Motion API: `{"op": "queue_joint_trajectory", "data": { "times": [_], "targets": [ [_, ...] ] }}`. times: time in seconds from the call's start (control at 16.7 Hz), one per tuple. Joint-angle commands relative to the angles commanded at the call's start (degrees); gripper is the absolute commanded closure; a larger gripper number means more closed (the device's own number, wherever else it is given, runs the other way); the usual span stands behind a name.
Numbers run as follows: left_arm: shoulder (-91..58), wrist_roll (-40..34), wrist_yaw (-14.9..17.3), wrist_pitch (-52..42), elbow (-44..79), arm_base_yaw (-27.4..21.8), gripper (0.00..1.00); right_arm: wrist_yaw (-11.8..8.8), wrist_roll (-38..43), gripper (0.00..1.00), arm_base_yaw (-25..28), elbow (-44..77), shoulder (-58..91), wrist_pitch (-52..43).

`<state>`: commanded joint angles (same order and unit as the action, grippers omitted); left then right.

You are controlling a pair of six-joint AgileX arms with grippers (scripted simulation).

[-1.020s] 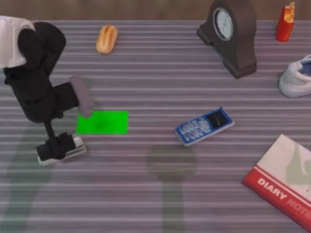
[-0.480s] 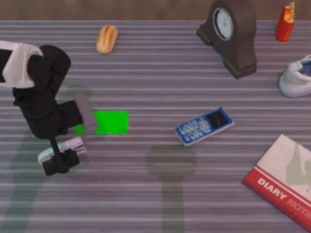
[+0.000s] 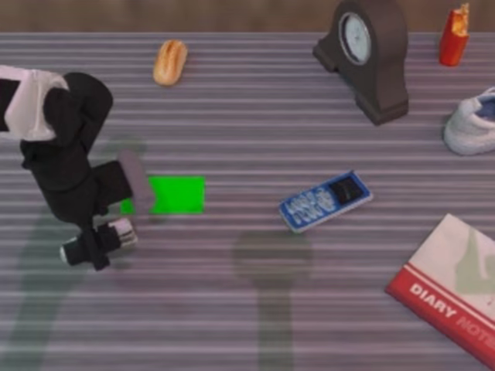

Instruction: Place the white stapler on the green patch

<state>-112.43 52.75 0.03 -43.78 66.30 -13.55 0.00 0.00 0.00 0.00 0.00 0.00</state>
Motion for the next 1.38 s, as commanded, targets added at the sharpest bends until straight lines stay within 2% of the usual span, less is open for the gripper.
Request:
{"op": "queue_joint_trajectory", "data": {
  "times": [0.3,0.36,0.96,1.38],
  "targets": [
    [0.0,0.0,0.0,0.0,0.0,0.0,0.98,0.0,0.0,0.00,0.0,0.0,0.0,0.0],
    [0.0,0.0,0.0,0.0,0.0,0.0,1.00,0.0,0.0,0.00,0.0,0.0,0.0,0.0],
    [0.4,0.2,0.0,-0.9,0.8,0.0,1.00,0.0,0.0,0.00,0.0,0.0,0.0,0.0],
    [6.1,0.0,0.0,-18.2,11.1,0.8,1.00,0.0,0.0,0.00,0.0,0.0,0.0,0.0]
  ]
}}
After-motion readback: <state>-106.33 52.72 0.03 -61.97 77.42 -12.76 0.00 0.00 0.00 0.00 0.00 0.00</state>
